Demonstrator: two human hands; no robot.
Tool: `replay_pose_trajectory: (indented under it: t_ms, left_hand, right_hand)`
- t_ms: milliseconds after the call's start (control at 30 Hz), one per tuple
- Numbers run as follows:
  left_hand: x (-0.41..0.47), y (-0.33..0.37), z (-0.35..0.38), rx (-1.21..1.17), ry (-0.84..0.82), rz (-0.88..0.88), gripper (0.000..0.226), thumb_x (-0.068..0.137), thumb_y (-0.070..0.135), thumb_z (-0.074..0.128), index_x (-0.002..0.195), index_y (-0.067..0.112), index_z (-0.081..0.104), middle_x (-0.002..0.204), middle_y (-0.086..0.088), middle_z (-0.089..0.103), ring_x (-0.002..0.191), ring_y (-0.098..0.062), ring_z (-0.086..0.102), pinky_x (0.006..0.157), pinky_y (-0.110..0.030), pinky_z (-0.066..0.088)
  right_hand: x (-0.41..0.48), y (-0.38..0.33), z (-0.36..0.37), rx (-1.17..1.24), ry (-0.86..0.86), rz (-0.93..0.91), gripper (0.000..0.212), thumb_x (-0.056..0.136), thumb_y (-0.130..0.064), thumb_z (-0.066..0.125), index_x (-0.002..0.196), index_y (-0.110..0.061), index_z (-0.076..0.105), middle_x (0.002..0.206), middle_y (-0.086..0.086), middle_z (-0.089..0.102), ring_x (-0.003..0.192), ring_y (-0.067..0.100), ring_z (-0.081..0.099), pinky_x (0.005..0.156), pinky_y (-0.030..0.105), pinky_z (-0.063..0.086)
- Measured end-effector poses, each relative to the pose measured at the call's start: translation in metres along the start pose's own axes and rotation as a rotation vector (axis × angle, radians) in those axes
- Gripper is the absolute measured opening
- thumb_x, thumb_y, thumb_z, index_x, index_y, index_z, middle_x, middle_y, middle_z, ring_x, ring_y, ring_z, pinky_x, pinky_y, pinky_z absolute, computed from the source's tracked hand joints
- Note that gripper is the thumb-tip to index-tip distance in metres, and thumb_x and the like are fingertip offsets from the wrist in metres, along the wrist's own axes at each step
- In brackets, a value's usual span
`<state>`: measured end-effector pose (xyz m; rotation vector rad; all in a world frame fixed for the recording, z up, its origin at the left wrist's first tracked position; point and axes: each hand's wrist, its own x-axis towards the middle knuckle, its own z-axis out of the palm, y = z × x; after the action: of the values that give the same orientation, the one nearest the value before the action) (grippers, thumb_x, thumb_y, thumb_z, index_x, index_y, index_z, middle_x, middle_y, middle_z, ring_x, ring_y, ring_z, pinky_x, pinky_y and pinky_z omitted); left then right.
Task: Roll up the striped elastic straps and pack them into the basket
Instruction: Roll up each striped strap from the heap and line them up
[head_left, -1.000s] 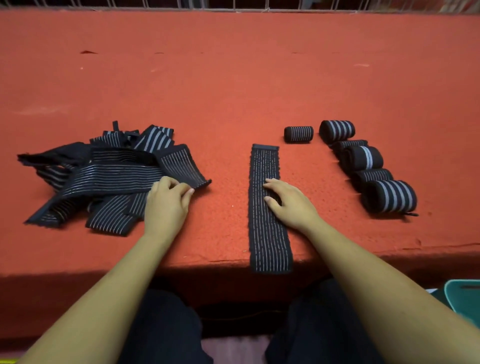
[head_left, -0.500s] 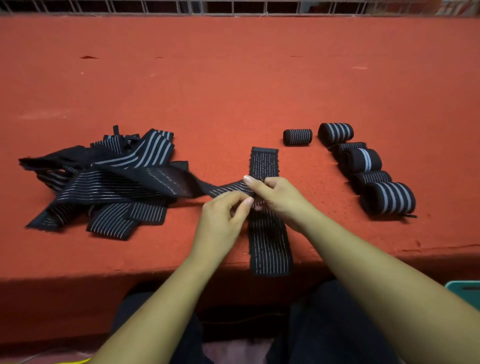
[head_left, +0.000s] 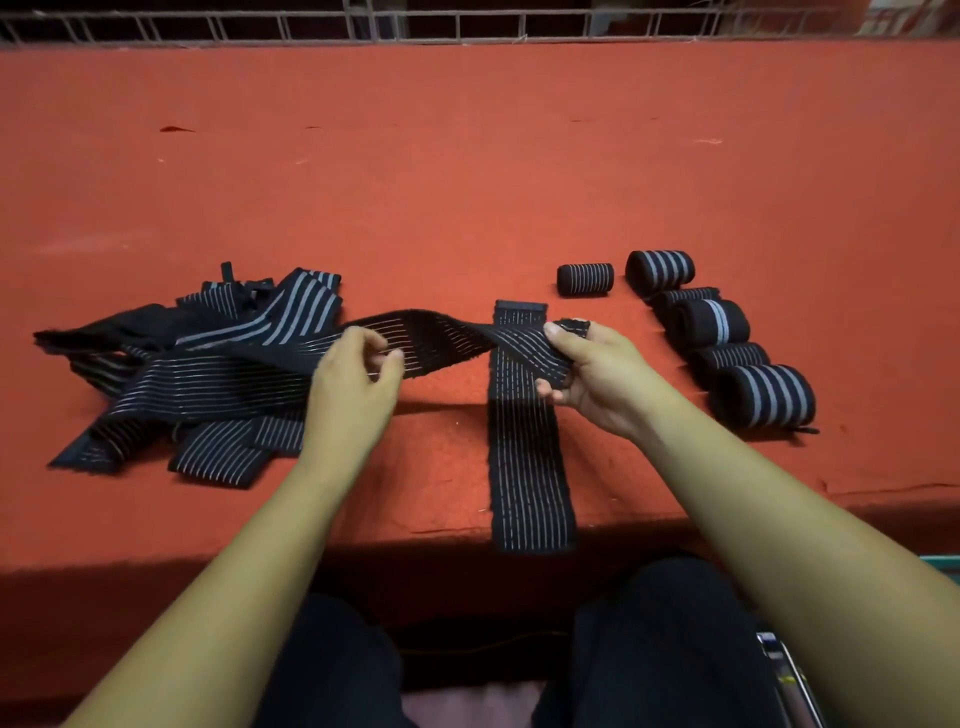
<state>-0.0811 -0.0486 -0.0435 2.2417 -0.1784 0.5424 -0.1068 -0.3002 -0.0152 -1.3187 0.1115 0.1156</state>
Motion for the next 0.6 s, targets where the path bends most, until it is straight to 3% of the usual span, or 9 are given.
replay_pose_trajectory:
  t_ms: [67, 200, 267, 400, 500, 600]
  left_hand:
    - [0.001, -0.023, 0.001, 0.248, 0.027, -0.019, 0.038, 0.092, 0.028, 0.066, 0.124, 0.010, 0.057, 0.121, -0.015, 0.055, 0.118, -0.034, 0.050, 0.103, -0.049, 0.038]
    - [-0.003, -0.068, 0.007, 0.400, -0.200, -0.020, 0.044, 0.094, 0.028, 0.062, 0.133, 0.009, 0.056, 0.138, -0.012, 0.053, 0.131, -0.031, 0.049, 0.109, -0.051, 0.033]
    - [-0.012, -0.078, 0.010, 0.374, -0.228, -0.018, 0.041, 0.094, 0.025, 0.062, 0.132, 0.010, 0.058, 0.138, -0.009, 0.054, 0.130, -0.030, 0.051, 0.108, -0.053, 0.036]
    - [-0.016, -0.080, 0.009, 0.331, -0.077, -0.047, 0.034, 0.093, 0.023, 0.063, 0.124, 0.010, 0.057, 0.127, -0.010, 0.056, 0.121, -0.031, 0.052, 0.099, -0.055, 0.040]
    - [-0.005, -0.076, 0.004, 0.205, -0.048, -0.081, 0.046, 0.097, 0.024, 0.059, 0.138, 0.007, 0.047, 0.132, -0.018, 0.046, 0.113, -0.034, 0.057, 0.104, -0.051, 0.043]
    - [0.009, -0.076, -0.005, 0.190, -0.127, -0.261, 0.058, 0.100, 0.038, 0.054, 0.151, 0.020, 0.033, 0.140, -0.019, 0.035, 0.108, -0.033, 0.057, 0.104, -0.049, 0.043]
  right_hand:
    - [0.000, 0.002, -0.003, 0.039, 0.007, 0.056, 0.017, 0.102, -0.017, 0.053, 0.116, -0.007, 0.055, 0.075, 0.007, 0.066, 0.051, 0.018, 0.054, 0.041, 0.023, 0.041]
    - [0.001, 0.005, -0.005, 0.143, 0.082, 0.089, 0.005, 0.100, -0.015, 0.055, 0.097, -0.011, 0.055, 0.070, 0.005, 0.063, 0.048, 0.015, 0.049, 0.038, 0.019, 0.035]
    - [0.005, 0.004, -0.004, 0.219, 0.147, 0.056, 0.011, 0.101, -0.014, 0.054, 0.091, -0.012, 0.053, 0.069, 0.006, 0.061, 0.044, 0.015, 0.047, 0.036, 0.019, 0.033]
    - [0.012, 0.003, -0.003, 0.416, 0.216, -0.028, 0.015, 0.101, -0.012, 0.051, 0.086, -0.013, 0.049, 0.069, 0.005, 0.061, 0.042, 0.013, 0.048, 0.036, 0.019, 0.034]
    - [0.018, 0.003, -0.007, 0.516, 0.225, -0.085, 0.008, 0.101, -0.013, 0.050, 0.093, -0.011, 0.049, 0.080, 0.008, 0.058, 0.041, 0.012, 0.047, 0.036, 0.019, 0.034]
    - [0.023, -0.001, -0.020, 0.614, 0.264, -0.143, 0.010, 0.101, -0.017, 0.048, 0.091, -0.013, 0.050, 0.086, 0.009, 0.054, 0.037, 0.012, 0.036, 0.037, 0.019, 0.028]
